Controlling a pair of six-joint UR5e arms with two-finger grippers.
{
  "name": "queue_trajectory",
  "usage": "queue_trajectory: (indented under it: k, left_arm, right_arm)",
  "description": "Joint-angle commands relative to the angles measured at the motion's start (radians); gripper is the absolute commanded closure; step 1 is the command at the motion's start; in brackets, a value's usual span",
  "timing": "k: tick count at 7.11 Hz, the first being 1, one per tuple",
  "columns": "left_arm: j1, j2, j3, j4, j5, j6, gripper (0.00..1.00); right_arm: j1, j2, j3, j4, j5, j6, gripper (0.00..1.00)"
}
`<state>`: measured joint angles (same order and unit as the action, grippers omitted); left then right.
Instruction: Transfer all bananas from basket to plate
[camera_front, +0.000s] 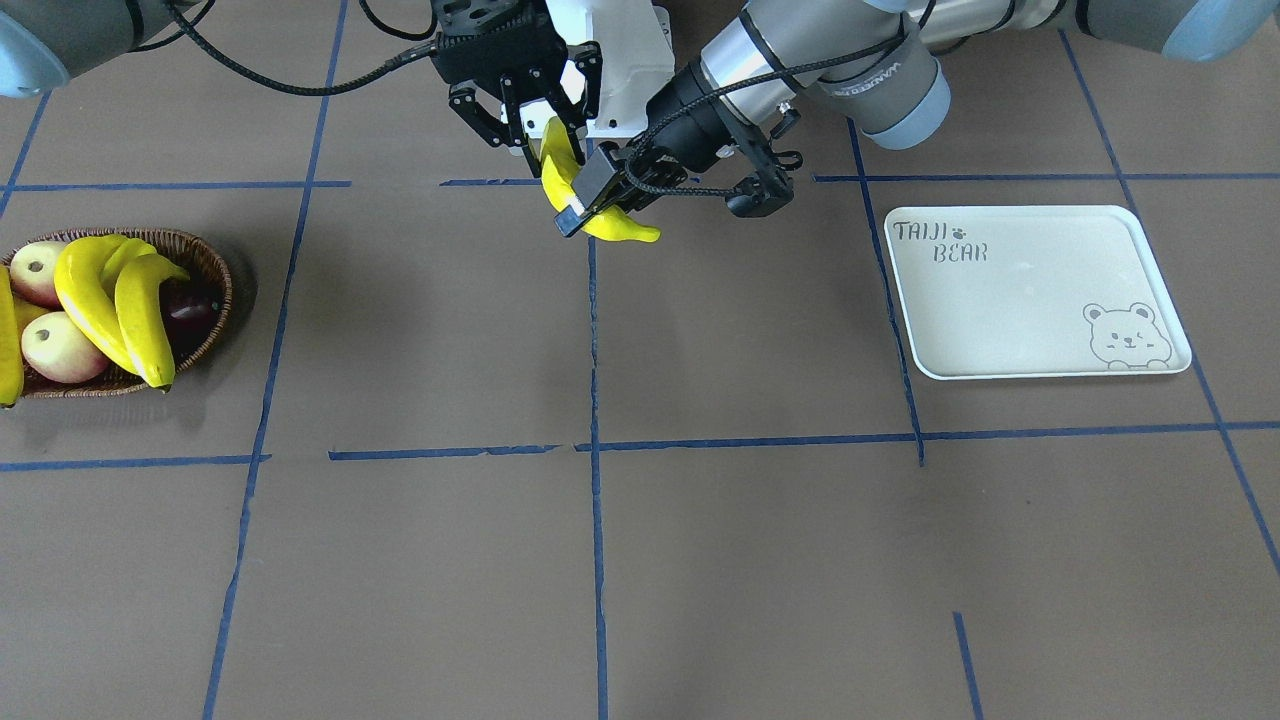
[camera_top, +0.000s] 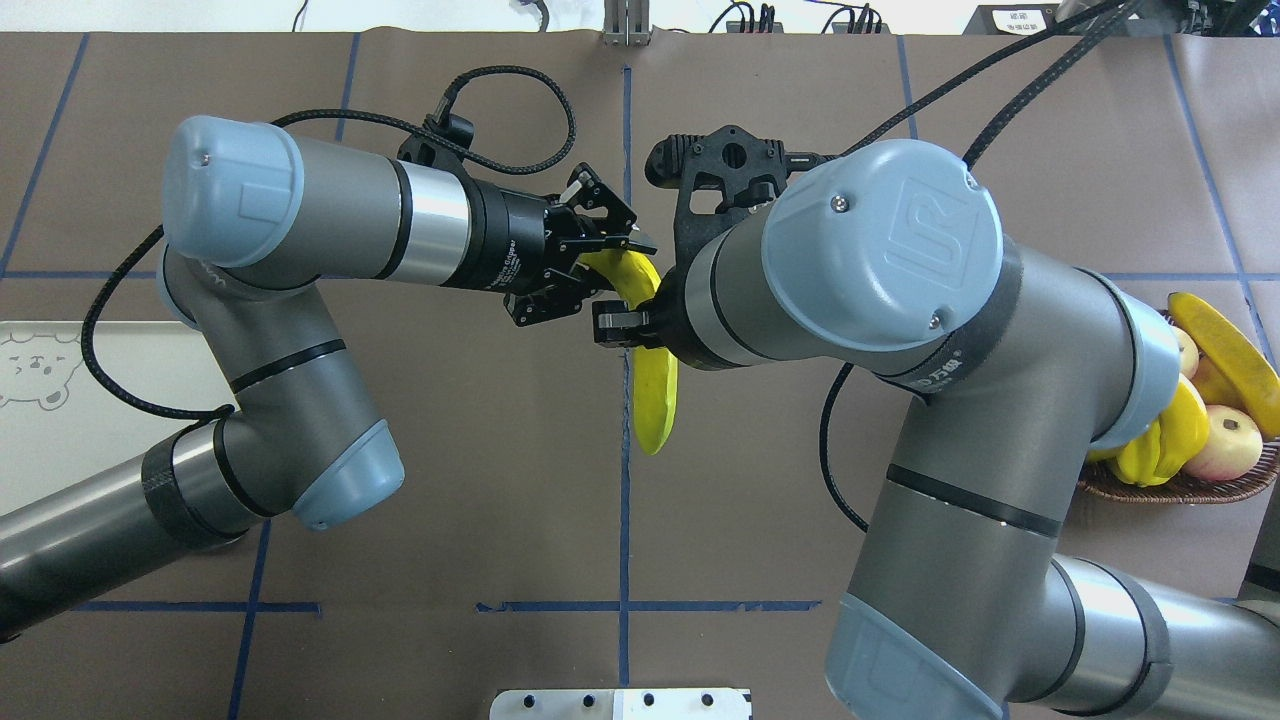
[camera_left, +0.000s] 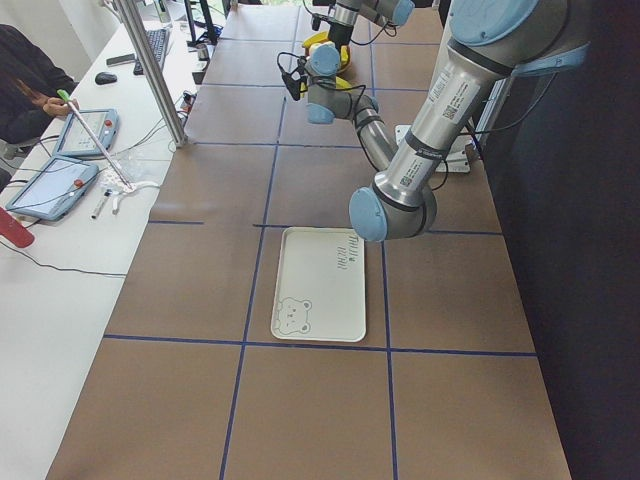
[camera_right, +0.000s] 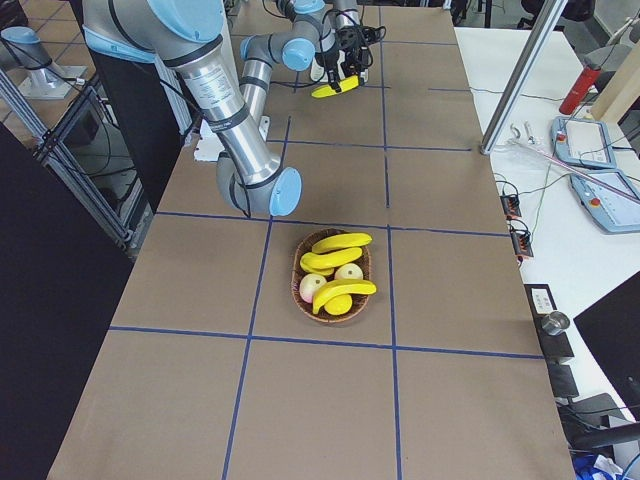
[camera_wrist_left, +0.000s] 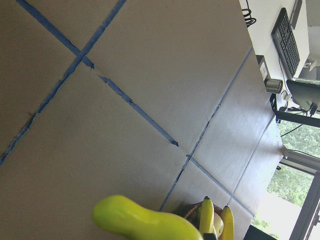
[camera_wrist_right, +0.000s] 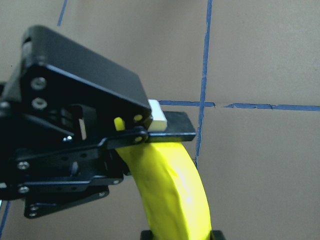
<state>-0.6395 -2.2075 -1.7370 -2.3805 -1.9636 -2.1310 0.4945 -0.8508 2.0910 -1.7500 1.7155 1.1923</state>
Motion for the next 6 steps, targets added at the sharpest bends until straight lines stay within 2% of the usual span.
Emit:
queue_trajectory:
  k: [1,4,6]
  left_arm:
    - [0.0,0.002,0.002,0.0,-0.003,0.0,1.0]
    - [0.0,0.0,0.004,0.004,0.002,0.0,1.0]
    - [-0.025,0.006,0.004,0.096,-0.004,0.076,1.0]
  right_arm:
    - [-0.001,-0.011,0.017,0.0,0.004,0.001,0.0]
    - [0.001,-0.016,0.061,-0.025,0.019,0.0,0.0]
    - [0.003,-0.022,0.147,-0.113,0.026,-0.003,0.0]
